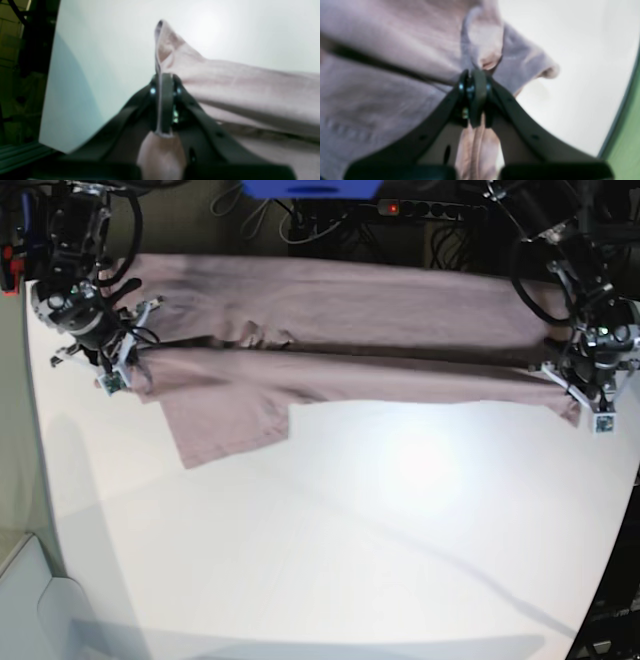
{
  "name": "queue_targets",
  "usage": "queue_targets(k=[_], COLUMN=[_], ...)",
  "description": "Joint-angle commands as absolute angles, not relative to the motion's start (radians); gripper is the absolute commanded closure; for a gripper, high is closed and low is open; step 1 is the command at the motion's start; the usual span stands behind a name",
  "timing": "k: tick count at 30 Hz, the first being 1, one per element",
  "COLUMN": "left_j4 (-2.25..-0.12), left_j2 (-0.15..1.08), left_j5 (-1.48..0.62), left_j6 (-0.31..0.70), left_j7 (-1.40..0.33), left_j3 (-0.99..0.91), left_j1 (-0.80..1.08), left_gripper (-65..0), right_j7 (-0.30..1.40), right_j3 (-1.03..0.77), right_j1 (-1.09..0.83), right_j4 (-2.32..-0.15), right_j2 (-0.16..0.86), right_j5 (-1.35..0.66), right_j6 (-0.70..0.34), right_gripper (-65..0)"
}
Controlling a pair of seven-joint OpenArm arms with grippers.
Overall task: Layout the t-shirt on the table in an organized manner, then fold the t-shirt properly
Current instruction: 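Grasp the hem corners with both grippers and fold them toward the collar, then lower the folded hem edge with both grippers onto the strip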
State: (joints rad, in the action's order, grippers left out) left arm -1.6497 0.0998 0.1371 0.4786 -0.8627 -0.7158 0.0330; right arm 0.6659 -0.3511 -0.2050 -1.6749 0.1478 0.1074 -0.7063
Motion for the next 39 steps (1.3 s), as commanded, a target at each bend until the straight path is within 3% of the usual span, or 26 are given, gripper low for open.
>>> queue_targets(k=[1,17,28,39], left_j4=[-1.67,-1.816,-1.54,-1.411], left_j2=[0.114,0.104,0.117,0.139], left_j5=[0.14,0.14,0.14,0.14], left_j6=[0.47,0.47,0.47,0.47], left_j7=[-0.843,-0.845,-0.722,-0.699], left_j3=[-0.717,-0.725,-0.723,-0.722], left_j1=[0.024,0.056,0.051,0.05], left_gripper=[-0.2,-0.2,-0.2,-0.2], right_j7=[0.651,0.651,0.651,0.657], right_j3=[-0.357,-0.357,-0.358,-0.357], right_j1=[-0.188,-0.177,-0.159,-0.17], right_j4=[-1.679,-1.662,-1.632,-1.635], right_j2=[0.162,0.163,0.165,0.199], right_j5=[0.105,0.107,0.108,0.11], right_j6=[-0.698,-0.698,-0.698,-0.698], right_gripper=[0.0,0.0,0.0,0.0])
